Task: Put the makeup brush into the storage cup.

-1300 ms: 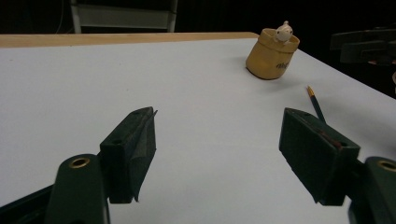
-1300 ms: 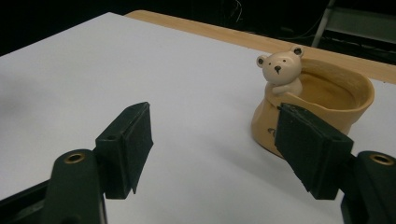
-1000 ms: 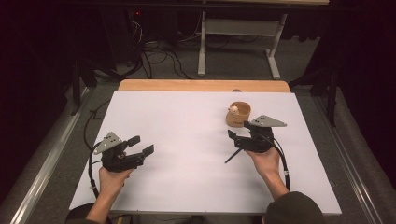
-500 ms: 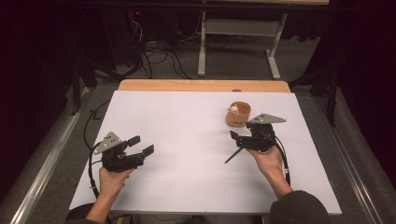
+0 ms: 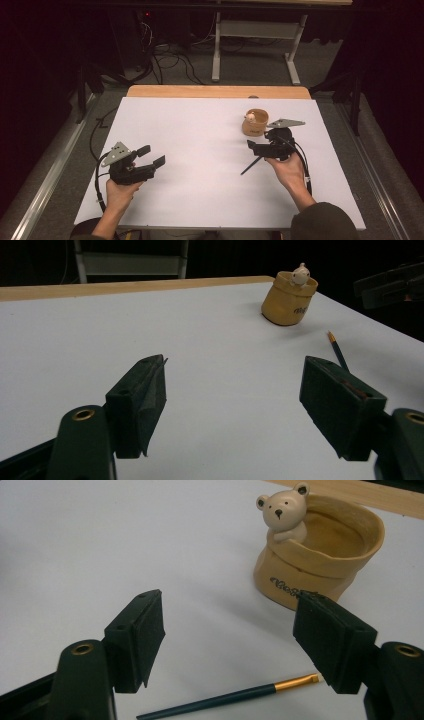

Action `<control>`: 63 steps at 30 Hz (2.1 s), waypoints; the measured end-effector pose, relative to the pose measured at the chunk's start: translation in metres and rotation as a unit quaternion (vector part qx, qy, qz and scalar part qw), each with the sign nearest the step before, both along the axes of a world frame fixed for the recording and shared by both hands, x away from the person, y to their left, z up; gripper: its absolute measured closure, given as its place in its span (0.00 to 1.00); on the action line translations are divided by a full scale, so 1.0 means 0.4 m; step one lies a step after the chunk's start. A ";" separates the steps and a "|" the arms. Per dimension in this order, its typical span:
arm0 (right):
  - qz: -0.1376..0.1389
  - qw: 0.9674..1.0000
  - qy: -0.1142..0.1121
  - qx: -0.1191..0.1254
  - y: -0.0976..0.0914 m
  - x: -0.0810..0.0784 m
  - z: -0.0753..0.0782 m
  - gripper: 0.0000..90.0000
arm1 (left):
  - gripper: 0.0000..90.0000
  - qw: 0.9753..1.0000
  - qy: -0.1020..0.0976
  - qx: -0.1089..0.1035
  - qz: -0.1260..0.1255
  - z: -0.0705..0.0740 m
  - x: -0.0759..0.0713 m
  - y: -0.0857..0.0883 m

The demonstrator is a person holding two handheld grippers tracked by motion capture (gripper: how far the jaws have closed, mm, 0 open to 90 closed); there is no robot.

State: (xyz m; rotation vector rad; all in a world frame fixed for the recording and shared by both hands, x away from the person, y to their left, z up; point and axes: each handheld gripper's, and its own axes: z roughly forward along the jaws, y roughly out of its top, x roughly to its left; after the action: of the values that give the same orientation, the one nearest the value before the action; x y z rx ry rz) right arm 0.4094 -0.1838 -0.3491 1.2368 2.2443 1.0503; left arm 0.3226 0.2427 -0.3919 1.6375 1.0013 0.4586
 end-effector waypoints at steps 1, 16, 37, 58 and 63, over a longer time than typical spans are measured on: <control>0.000 1.000 0.002 -0.002 0.000 0.001 0.001 0.34 | 0.30 1.000 0.000 0.000 -0.001 0.000 0.000 0.000; -0.006 0.998 0.059 -0.036 0.009 0.018 0.013 0.32 | 0.29 1.000 0.002 -0.007 -0.004 0.000 0.001 0.000; -0.026 0.979 0.181 -0.091 0.028 0.060 -0.003 0.30 | 0.29 1.000 0.002 -0.009 -0.002 0.001 0.000 0.002; -0.047 0.959 0.252 -0.117 0.031 0.097 -0.052 0.28 | 0.29 1.000 0.002 -0.010 -0.001 0.001 0.000 0.002; -0.048 0.956 0.262 -0.121 0.034 0.102 -0.062 0.28 | 0.29 1.000 0.003 -0.010 -0.001 0.002 0.000 0.002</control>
State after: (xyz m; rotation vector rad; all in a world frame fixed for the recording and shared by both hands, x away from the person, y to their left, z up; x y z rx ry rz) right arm 0.4503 -0.1701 -0.3740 1.6336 2.5572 0.4191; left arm 0.3225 0.2436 -0.3913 1.6224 1.0055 0.4426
